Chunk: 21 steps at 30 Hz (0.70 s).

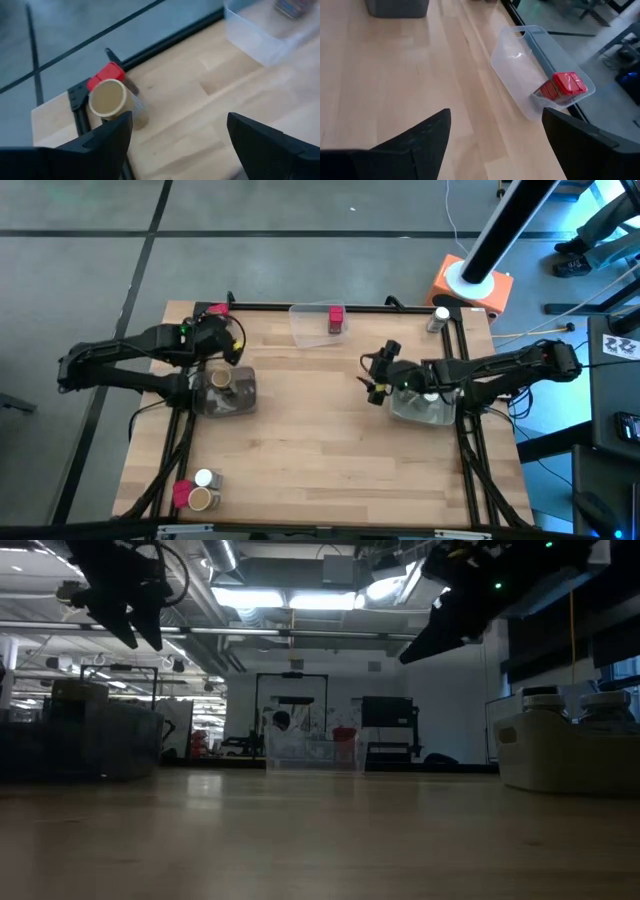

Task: Sort spices by type
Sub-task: Put the top brown spice bottle into the black bin

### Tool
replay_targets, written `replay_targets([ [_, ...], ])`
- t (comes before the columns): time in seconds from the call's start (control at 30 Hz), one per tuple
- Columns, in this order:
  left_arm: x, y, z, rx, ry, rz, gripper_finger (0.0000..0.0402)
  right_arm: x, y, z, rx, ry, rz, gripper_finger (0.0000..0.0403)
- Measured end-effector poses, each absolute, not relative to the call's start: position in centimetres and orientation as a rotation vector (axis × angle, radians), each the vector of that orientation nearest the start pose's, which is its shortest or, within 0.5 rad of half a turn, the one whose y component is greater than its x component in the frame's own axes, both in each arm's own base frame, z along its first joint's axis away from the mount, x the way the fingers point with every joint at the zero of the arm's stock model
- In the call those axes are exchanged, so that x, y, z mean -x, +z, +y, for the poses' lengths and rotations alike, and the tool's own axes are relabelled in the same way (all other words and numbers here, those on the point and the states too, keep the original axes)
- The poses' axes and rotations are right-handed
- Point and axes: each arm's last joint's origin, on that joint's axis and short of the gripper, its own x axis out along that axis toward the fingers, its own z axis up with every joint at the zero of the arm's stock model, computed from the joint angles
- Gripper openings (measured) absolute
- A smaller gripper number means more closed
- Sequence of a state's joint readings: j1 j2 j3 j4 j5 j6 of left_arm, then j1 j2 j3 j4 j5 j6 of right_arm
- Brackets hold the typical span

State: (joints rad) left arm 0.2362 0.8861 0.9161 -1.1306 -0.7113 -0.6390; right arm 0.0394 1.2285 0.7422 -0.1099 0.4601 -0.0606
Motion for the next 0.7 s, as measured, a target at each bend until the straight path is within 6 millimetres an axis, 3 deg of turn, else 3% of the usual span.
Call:
replay_targets([
  [0.37,-12.5,29.2,9.6,0.270,1.356,0.831,0.0308,-25.6,24.4,-5.5,0.149,-0.405,0.525,0.0314],
  [0.7,-12.6,28.1,13.8,0.291,1.454,0.889,0.0308,-26.8,22.2,-8.9,0.222,-0.393,0.582,0.0314],
])
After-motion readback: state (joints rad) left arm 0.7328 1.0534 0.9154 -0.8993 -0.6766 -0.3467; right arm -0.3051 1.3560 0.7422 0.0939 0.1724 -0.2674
